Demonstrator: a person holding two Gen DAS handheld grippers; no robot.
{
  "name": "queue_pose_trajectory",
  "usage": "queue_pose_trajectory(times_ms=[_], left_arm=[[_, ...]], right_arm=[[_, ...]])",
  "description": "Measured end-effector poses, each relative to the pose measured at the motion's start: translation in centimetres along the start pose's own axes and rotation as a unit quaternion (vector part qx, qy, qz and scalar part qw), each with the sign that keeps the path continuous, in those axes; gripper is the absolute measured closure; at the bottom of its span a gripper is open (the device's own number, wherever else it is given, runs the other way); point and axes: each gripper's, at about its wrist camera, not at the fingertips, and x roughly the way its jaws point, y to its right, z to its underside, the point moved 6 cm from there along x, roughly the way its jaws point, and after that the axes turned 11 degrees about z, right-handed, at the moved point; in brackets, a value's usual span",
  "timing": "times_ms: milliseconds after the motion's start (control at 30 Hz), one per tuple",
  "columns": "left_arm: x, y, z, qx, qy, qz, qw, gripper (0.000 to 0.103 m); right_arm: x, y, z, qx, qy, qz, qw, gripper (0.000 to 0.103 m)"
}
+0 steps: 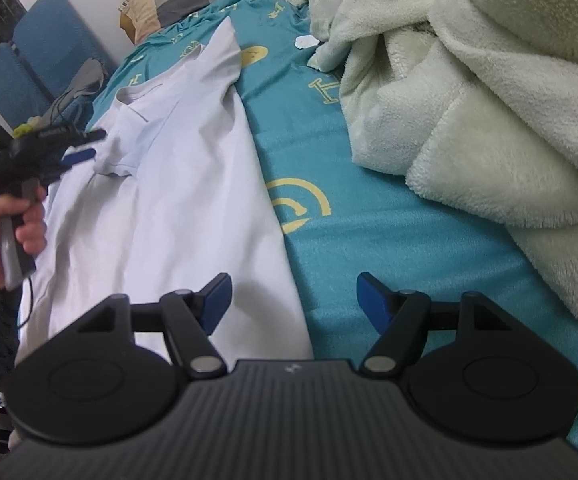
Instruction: Fold clothes
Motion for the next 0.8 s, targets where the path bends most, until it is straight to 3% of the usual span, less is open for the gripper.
queue_pose_trajectory(times_ms=[33,100,133,200,267,400,500,567,733,800], left_arm=[[0.2,0.4,0.4,0.011,-0.007,-0.003,0.9999,0.068],[0.3,1.2,1.1,0.041,-0.024,-0.018,0.9987,0.09],[0.4,1.6,1.5,0.056,-0.032,-0.025,0.9976,0.096],[0.1,2.5,1.9,0.087,-0.043,-0.034,0.9947,0.101],[-0.5,3.3,2.2,0.102,-0.053,-0.033,0.9928,0.102],[-2.1,4.2,2.8,0.073,-0.066,-0.031,0.9946,0.102],[-2.7,3.4,3.8,0.027,-0.071,-0.053,0.9957,0.103],[-2.1,2.1,5.4,0.013,-0.09,-0.089,0.992,0.103],[-3.0,2.3,6.8,0.034,-0.058,-0.116,0.9909,0.101],[-4.3,3.2,6.9,0.049,-0.052,-0.132,0.9886,0.092]], right_arm=[[0.0,0.0,0.0,0.001,0.0,0.0,1.0,0.032],[0.1,0.1,0.0,0.002,-0.001,0.001,1.0,0.032],[0.1,0.1,0.0,0.001,-0.002,0.001,1.0,0.032],[0.1,0.1,0.0,0.002,-0.002,-0.001,1.0,0.032],[0.1,0.1,0.0,0.003,-0.003,-0.002,1.0,0.032],[-0.1,0.2,0.0,0.006,-0.002,-0.005,1.0,0.032],[-0.3,0.2,-0.1,0.005,0.001,-0.006,1.0,0.032],[-0.3,0.1,-0.1,0.003,0.002,-0.005,1.0,0.032],[-0.3,0.0,-0.1,0.0,0.004,-0.006,1.0,0.032],[-0.6,-0.3,-0.2,-0.005,0.013,-0.009,1.0,0.032]])
